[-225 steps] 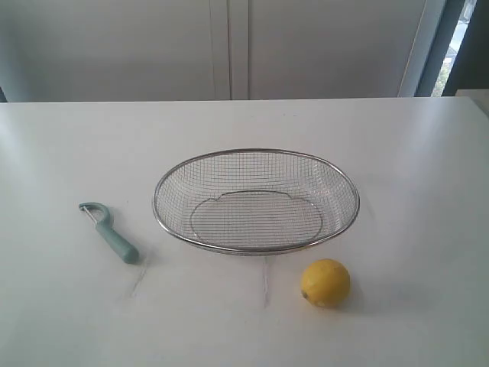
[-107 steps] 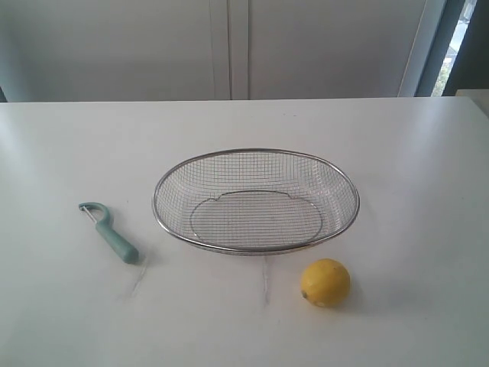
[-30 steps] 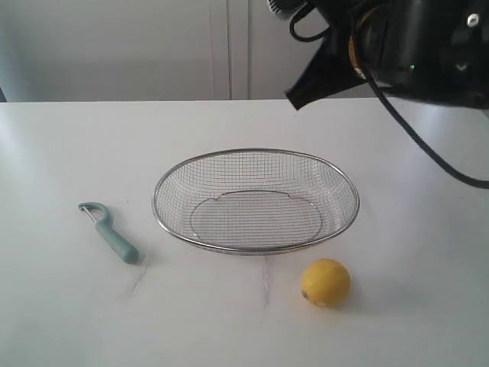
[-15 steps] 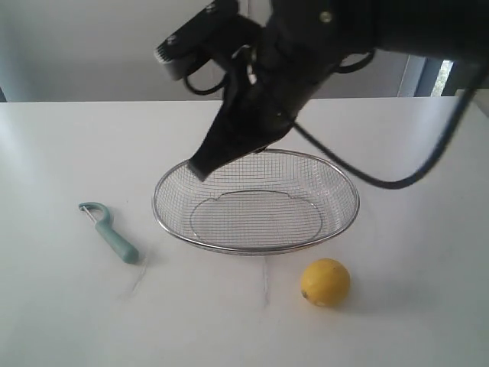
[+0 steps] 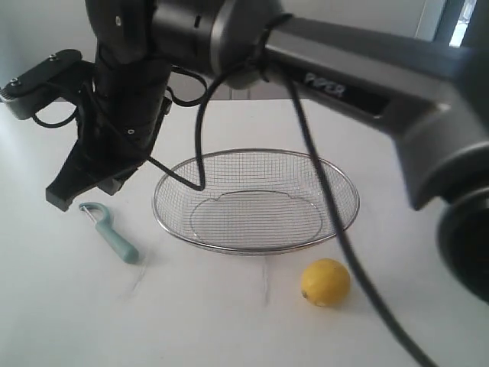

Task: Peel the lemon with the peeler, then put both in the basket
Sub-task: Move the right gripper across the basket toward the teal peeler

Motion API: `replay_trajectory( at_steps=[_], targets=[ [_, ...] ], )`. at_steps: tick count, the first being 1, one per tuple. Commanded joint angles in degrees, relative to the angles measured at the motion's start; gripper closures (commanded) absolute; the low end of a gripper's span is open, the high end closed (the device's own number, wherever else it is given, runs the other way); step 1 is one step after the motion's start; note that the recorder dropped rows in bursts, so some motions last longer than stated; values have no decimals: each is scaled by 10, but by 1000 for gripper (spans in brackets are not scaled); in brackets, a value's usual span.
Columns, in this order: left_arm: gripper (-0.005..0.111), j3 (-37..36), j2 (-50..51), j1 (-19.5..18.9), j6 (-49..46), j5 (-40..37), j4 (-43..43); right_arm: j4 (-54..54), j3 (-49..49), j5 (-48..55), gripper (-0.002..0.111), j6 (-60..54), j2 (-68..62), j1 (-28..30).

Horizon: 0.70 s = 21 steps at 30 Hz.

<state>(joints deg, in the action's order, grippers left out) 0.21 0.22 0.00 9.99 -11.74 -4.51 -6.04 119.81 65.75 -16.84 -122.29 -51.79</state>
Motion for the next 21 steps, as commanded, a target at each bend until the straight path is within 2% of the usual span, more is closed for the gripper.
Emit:
replay_trajectory(
  at_steps=[1, 7, 10, 17, 19, 21],
  targets=[
    [107, -2, -2, 1, 2, 1, 1, -5, 75, 11, 108, -9, -56, 5],
    [107, -2, -2, 1, 2, 1, 1, -21, 90, -37, 105, -12, -94, 5],
    [107, -2, -2, 1, 2, 1, 1, -21, 90, -49, 95, -13, -109, 5],
    [107, -2, -2, 1, 2, 1, 1, -17, 89, -70, 52, -13, -140, 5],
    [107, -2, -2, 1, 2, 1, 1, -17, 89, -78, 46, -13, -146, 5],
    [107, -2, -2, 1, 2, 1, 1, -17, 89, -82, 46, -13, -152, 5]
  ],
)
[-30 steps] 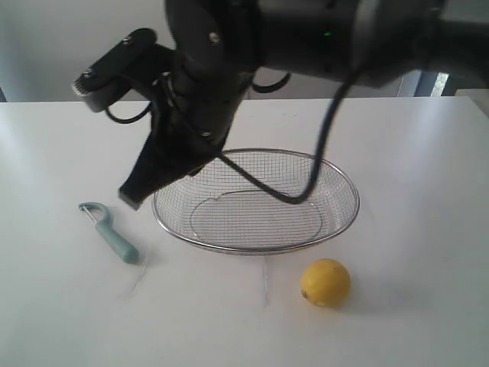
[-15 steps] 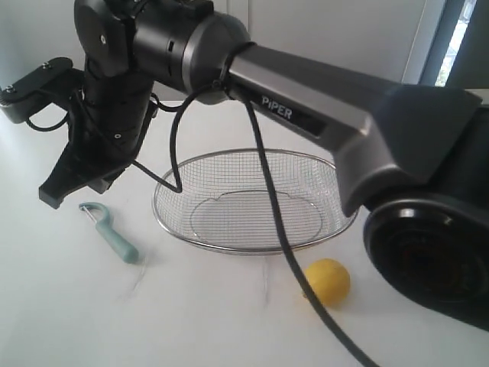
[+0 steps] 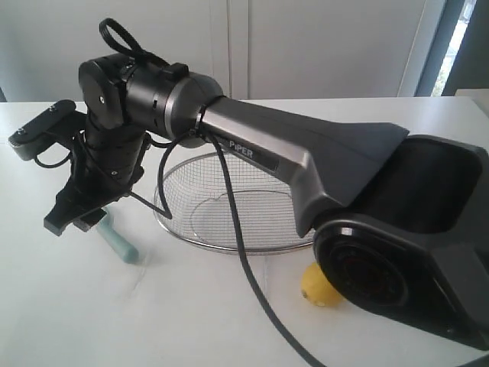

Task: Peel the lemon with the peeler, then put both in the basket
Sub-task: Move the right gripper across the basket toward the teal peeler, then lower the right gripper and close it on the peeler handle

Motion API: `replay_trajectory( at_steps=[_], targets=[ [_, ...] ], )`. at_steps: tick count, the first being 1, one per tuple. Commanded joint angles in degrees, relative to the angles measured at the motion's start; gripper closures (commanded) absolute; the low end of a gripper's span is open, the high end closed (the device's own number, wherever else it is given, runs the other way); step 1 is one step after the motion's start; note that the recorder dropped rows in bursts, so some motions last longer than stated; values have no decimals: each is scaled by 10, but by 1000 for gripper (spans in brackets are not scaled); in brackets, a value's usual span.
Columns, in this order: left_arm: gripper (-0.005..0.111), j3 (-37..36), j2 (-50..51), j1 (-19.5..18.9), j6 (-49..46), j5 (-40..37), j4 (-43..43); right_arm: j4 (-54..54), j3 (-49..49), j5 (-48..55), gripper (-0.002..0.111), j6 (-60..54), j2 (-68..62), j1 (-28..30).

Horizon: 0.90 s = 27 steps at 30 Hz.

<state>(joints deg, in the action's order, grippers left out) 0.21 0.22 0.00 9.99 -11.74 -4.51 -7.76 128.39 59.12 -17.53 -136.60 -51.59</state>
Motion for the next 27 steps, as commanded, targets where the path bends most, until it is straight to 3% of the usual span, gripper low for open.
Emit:
replay_trajectory(
  at_steps=[1, 27],
  targets=[
    [107, -2, -2, 1, 2, 1, 1, 0, 3, -15, 46, -6, -14, 3],
    [107, -2, -2, 1, 2, 1, 1, 56, 2, -24, 46, 79, -78, 2]
  ],
)
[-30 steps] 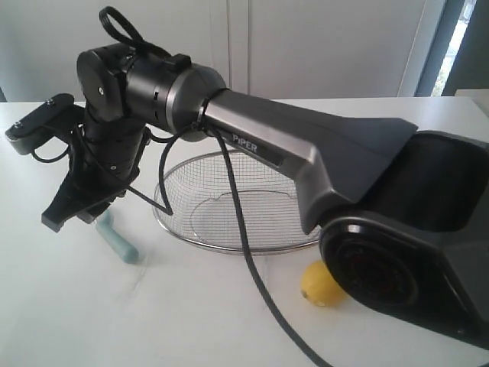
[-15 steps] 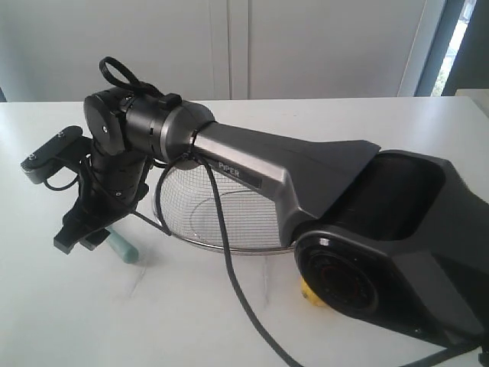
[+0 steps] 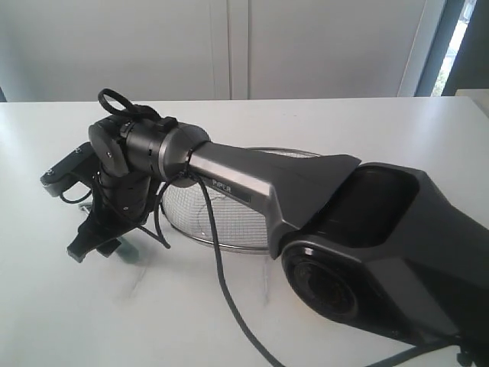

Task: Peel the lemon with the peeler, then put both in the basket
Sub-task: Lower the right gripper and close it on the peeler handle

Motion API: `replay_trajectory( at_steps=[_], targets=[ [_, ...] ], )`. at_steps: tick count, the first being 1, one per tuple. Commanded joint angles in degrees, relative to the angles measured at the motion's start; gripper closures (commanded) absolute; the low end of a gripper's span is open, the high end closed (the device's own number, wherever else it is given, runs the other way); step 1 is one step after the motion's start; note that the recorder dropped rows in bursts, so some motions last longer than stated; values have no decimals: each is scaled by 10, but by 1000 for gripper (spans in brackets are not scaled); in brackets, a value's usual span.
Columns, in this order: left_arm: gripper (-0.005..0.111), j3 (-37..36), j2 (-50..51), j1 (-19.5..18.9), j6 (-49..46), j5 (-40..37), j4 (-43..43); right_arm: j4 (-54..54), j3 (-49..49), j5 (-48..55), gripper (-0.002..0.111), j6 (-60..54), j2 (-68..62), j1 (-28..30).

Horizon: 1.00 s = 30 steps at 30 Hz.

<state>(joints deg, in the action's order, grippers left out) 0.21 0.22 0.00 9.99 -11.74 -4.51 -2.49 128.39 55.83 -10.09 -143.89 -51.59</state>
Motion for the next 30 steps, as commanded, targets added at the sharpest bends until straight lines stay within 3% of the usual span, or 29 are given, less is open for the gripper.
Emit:
replay_trajectory(
  at_steps=[1, 10, 30],
  targets=[
    [107, -2, -2, 1, 2, 1, 1, 4, 2, 8, 46, 5, -5, 1],
    [107, -2, -2, 1, 2, 1, 1, -2, 2, 17, 54, 5, -8, 0],
    [107, -2, -2, 1, 2, 1, 1, 13, 2, 15, 54, 5, -19, -15]
  ],
)
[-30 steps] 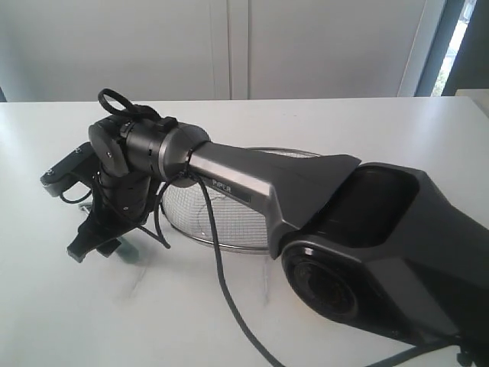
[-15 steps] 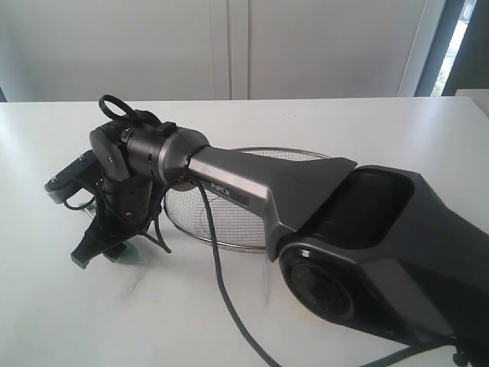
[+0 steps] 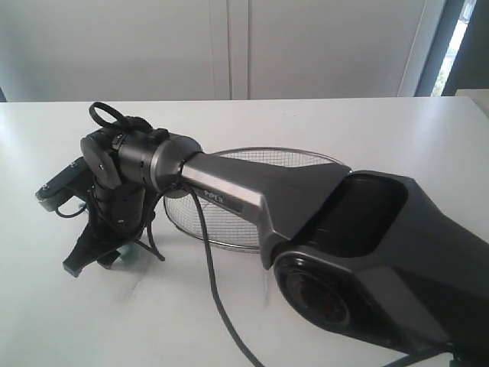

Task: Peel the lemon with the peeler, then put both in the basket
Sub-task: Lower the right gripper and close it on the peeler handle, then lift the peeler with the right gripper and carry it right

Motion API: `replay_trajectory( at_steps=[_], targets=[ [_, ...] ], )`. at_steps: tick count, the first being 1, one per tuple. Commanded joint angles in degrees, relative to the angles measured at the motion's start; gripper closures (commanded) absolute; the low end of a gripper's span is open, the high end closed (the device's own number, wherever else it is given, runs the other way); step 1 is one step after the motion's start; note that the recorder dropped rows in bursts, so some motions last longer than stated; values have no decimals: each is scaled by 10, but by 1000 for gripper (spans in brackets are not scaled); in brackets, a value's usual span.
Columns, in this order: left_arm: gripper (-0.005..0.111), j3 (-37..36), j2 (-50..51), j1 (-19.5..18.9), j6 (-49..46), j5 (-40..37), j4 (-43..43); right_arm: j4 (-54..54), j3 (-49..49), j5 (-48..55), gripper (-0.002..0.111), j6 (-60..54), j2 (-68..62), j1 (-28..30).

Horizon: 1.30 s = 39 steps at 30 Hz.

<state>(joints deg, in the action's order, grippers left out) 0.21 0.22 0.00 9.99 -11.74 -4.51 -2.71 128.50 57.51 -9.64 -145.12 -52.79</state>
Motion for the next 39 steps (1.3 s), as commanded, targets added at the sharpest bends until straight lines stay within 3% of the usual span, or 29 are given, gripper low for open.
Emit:
replay_trajectory(
  at_steps=[1, 6, 9, 12, 13, 22, 32, 39],
  targets=[
    [107, -2, -2, 1, 2, 1, 1, 27, 1, -2, 54, 6, -7, -3],
    [107, -2, -2, 1, 2, 1, 1, 40, 1, 0, 61, 27, -10, -3],
    [107, -2, -2, 1, 2, 1, 1, 39, 1, 2, 79, 28, -11, -4],
    [107, -2, -2, 1, 2, 1, 1, 35, 1, 10, 105, 28, -6, -5],
    [107, -2, -2, 1, 2, 1, 1, 35, 1, 10, 108, 28, -1, -5],
    [107, -2, -2, 1, 2, 1, 1, 34, 13, 4, 108, 23, 92, -5],
    [107, -2, -2, 1, 3, 1, 1, 94, 10, 125, 108, 6, 181, 13],
    [107, -2, -2, 1, 3, 1, 1, 84, -18, 125, 108, -4, 225, 35]
  ],
)
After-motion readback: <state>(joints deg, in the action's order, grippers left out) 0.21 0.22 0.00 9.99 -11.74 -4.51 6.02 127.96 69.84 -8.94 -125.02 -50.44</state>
